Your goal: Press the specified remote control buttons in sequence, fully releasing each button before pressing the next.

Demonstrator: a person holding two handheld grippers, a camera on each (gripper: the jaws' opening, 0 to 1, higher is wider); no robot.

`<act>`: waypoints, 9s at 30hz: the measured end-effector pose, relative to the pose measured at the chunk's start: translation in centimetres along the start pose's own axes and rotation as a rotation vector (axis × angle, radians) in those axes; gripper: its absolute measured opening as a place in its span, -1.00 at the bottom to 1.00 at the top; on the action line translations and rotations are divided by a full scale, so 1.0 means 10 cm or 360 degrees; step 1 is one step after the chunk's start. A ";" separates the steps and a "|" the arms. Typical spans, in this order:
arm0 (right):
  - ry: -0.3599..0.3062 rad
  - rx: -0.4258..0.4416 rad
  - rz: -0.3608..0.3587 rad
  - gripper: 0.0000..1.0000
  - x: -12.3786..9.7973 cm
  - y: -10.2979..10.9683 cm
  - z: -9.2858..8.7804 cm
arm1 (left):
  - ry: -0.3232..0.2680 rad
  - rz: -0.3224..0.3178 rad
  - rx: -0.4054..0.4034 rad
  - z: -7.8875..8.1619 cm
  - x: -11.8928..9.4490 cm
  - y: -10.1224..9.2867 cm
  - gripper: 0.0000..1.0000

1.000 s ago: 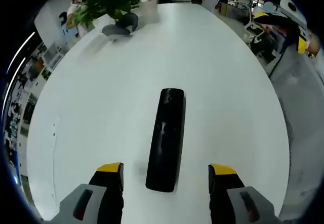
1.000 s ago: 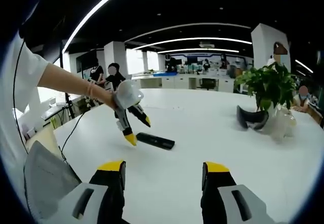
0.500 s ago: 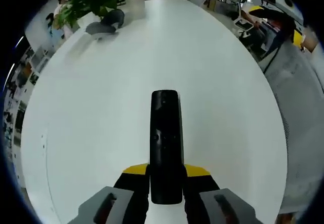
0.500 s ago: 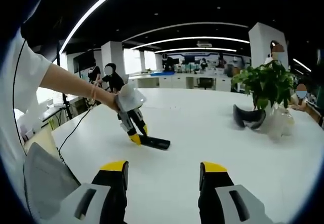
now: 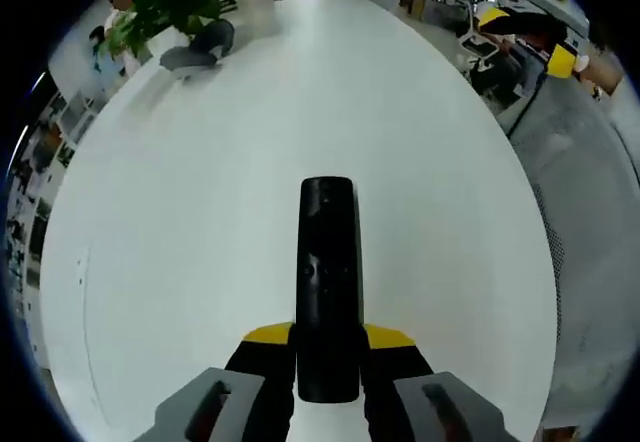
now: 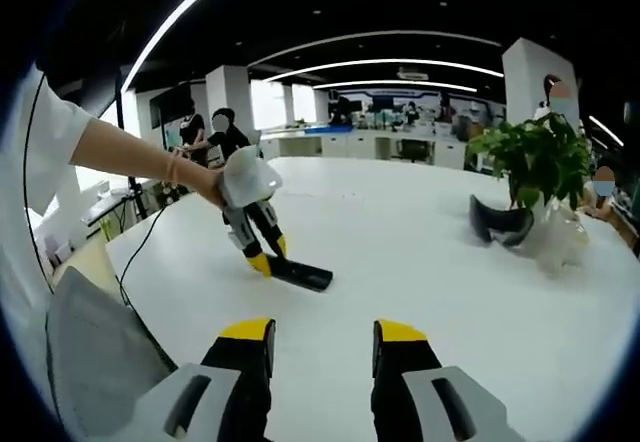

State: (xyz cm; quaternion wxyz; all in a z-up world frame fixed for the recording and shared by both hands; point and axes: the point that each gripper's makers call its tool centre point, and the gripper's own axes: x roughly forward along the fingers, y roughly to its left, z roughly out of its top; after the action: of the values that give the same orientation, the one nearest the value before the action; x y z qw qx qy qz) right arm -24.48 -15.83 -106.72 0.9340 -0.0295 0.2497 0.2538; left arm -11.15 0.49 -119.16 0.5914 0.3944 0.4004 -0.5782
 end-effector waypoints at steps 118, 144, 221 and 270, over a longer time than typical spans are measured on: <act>0.0881 -0.1075 0.0911 -1.00 0.97 0.70 -0.83 | -0.0050 -0.0004 0.0017 -0.04 -0.01 -1.37 -0.52; 0.0894 -0.1154 0.0863 -1.00 0.96 0.71 -0.80 | -0.0036 0.0009 -0.0034 -0.05 -0.02 -1.36 -0.52; 0.0828 -0.1225 0.0897 -1.00 1.06 0.93 -0.80 | -0.0117 0.0021 -0.0051 -0.04 -0.02 -1.36 -0.52; 0.0796 -0.1163 0.1141 -0.82 1.13 0.96 -0.81 | -0.0204 0.0053 -0.0045 -0.03 -0.01 -1.36 -0.52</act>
State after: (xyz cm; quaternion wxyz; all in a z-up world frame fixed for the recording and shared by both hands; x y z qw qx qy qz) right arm -24.42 -3.83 -118.55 0.6311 -0.3233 0.3538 0.6100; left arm -24.77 0.50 -119.24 0.6309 0.3547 0.3633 -0.5866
